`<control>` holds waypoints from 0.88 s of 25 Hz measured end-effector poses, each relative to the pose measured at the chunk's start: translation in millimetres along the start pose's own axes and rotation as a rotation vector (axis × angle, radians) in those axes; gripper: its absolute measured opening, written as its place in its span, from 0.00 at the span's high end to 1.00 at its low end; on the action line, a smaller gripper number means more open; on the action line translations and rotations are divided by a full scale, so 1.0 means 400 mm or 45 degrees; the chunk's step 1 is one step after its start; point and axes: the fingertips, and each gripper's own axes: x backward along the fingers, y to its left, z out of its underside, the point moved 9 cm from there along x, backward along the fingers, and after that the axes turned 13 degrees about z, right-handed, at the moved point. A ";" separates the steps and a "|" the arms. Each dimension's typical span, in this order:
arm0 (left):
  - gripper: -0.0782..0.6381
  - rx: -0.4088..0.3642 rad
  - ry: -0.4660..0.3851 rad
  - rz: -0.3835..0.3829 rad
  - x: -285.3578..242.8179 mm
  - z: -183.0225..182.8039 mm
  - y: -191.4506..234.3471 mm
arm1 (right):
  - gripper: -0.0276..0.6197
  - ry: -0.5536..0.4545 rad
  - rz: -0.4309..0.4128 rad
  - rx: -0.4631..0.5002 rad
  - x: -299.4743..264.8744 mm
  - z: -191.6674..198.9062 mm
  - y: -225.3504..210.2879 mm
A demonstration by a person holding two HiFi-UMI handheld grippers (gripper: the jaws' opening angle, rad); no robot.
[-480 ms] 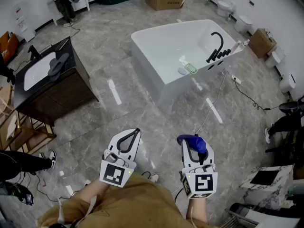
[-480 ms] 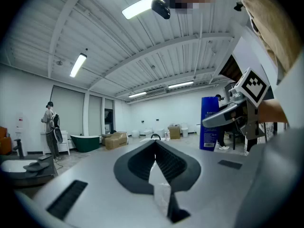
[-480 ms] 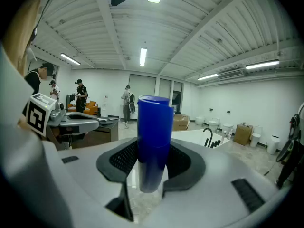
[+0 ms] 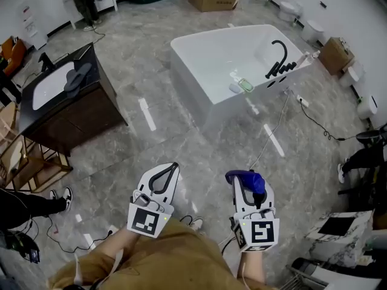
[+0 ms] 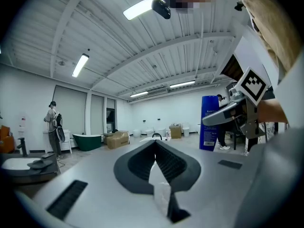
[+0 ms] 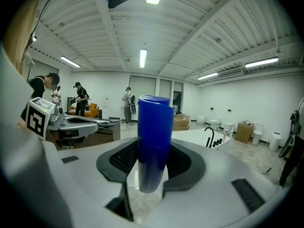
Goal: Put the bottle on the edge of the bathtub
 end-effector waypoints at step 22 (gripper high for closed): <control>0.88 0.005 -0.036 0.164 0.057 0.065 0.152 | 0.70 0.047 0.142 -0.043 -0.040 -0.008 0.155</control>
